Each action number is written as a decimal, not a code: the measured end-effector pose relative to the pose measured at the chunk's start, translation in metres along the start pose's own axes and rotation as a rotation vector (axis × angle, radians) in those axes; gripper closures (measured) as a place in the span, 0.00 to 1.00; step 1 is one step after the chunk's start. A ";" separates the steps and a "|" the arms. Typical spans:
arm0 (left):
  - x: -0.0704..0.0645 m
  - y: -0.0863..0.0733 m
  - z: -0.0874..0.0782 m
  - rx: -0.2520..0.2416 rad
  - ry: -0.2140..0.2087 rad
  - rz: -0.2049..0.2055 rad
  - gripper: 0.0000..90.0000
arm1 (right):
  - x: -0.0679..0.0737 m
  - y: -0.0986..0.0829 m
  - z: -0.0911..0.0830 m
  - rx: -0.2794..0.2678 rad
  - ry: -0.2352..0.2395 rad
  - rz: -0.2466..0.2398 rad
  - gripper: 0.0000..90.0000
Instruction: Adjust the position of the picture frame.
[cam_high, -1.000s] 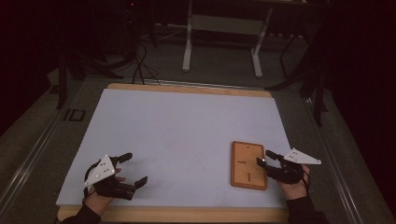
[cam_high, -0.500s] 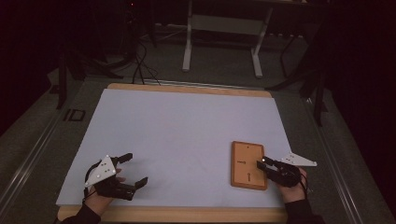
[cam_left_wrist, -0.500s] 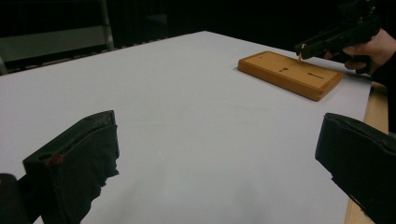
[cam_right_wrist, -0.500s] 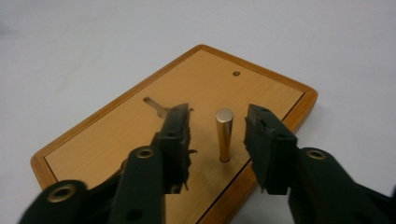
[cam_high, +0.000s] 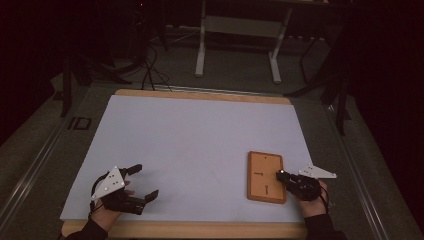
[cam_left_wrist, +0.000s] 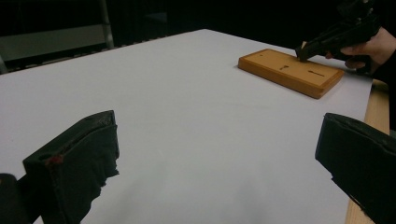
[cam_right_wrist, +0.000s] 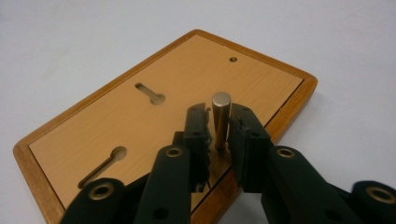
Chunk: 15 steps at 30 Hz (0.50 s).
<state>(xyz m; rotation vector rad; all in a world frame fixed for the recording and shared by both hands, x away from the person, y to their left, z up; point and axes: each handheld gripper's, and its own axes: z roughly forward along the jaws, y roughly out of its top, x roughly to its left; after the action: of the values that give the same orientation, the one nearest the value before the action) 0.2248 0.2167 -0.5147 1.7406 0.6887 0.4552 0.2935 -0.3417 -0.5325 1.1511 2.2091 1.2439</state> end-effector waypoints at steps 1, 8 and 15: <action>0.000 0.000 0.000 0.001 0.000 0.001 0.00 | 0.000 0.000 0.001 0.001 0.001 0.000 0.88; -0.001 -0.001 0.002 0.014 -0.006 0.008 0.00 | 0.001 0.000 0.002 0.008 -0.019 -0.015 0.94; -0.001 0.000 0.002 0.014 -0.003 0.007 0.00 | 0.004 0.003 0.002 0.026 -0.041 -0.036 0.95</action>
<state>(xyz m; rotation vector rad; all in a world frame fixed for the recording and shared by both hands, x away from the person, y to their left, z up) 0.2251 0.2145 -0.5156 1.7569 0.6849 0.4537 0.2939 -0.3366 -0.5309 1.1311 2.2125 1.1704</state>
